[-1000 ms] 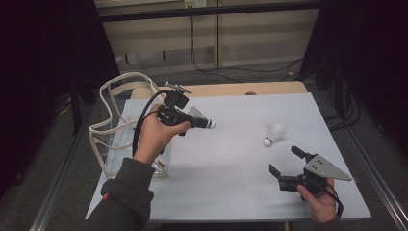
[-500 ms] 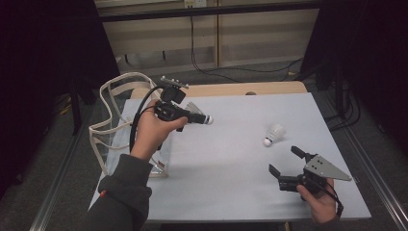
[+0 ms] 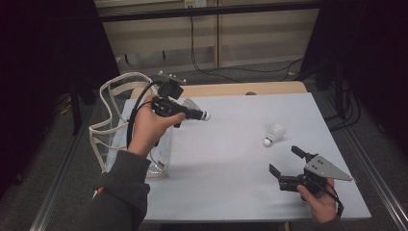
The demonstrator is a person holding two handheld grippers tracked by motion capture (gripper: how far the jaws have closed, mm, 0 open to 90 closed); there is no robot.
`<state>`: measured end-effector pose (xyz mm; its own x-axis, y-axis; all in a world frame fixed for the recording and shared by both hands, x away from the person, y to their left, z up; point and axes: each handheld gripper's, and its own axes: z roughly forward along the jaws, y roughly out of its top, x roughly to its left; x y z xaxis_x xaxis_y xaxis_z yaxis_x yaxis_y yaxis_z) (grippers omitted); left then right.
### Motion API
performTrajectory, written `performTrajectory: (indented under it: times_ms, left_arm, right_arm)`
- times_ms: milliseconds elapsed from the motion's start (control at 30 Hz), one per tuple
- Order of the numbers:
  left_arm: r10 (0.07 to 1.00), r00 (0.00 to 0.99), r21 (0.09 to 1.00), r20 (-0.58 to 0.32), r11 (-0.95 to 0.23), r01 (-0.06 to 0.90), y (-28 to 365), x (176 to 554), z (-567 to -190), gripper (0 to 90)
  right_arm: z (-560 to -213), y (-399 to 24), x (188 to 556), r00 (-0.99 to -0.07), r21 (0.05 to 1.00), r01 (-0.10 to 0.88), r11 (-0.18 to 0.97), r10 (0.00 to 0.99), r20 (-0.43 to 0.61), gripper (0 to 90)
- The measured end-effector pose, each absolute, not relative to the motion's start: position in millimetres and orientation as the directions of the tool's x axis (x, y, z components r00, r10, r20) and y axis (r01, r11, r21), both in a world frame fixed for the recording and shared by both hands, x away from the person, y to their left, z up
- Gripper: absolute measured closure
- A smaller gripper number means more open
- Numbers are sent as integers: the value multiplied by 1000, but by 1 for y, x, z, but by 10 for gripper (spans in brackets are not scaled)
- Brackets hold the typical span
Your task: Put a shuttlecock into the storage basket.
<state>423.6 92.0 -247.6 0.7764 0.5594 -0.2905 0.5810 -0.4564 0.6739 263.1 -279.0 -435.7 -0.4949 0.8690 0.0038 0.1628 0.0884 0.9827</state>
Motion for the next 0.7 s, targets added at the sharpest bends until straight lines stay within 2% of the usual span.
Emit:
performTrajectory:
  times_ms: [700]
  left_arm:
    - [581, 766, 668, -275, -458, 586, 99, 429, -236, 857]
  right_arm:
    - [-436, -279, 263, -496, 983, 163, 87, 868, 5, 13]
